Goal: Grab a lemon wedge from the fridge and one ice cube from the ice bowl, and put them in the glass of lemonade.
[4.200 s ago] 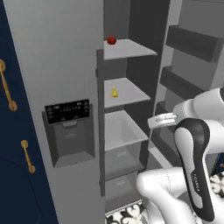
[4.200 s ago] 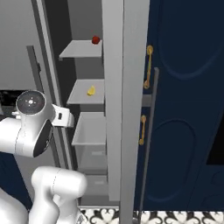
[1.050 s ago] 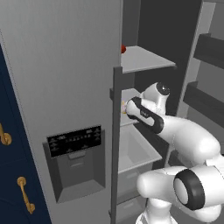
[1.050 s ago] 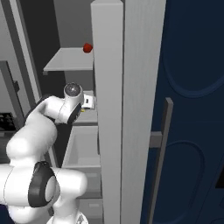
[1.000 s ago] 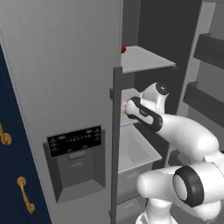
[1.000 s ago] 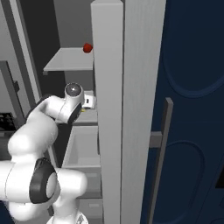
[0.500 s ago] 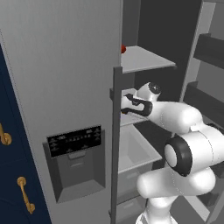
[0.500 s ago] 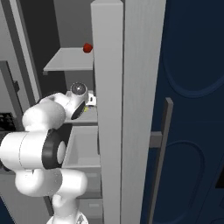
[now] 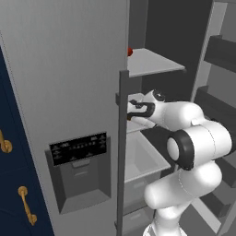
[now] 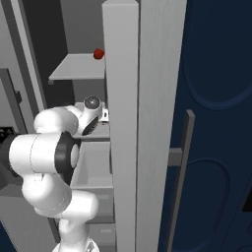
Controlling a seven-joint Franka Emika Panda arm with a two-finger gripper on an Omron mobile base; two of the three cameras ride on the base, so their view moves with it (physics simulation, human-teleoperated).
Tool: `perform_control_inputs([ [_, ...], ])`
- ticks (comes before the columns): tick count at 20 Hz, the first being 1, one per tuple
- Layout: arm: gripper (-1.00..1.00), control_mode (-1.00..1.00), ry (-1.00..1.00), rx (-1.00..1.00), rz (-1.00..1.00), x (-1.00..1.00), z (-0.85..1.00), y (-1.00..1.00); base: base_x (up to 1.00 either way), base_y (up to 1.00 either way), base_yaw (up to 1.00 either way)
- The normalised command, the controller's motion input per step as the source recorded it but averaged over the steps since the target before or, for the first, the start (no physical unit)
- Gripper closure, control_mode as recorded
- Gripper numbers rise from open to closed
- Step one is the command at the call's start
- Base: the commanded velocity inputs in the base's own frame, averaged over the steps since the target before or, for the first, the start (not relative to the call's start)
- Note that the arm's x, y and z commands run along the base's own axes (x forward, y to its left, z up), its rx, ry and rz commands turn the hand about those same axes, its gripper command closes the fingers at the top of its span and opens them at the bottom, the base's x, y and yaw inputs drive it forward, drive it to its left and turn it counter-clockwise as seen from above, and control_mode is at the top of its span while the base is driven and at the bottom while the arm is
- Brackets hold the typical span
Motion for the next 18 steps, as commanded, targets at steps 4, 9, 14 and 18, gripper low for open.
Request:
perform_control_inputs([
  [4,1.00,-1.00,0.07,0.00,-0.02,0.13,-0.34,0.04,0.00,0.00,0.00],
  [9,1.00,-1.00,0.06,0.00,-0.01,0.23,-0.31,0.13,0.00,0.00,0.00],
  [14,1.00,-1.00,0.06,0.00,-0.01,-0.03,-0.41,0.04,0.00,0.00,0.00],
  [18,1.00,-1.00,0.00,0.00,-0.03,-0.52,-0.29,0.00,0.00,0.00,0.00],
])
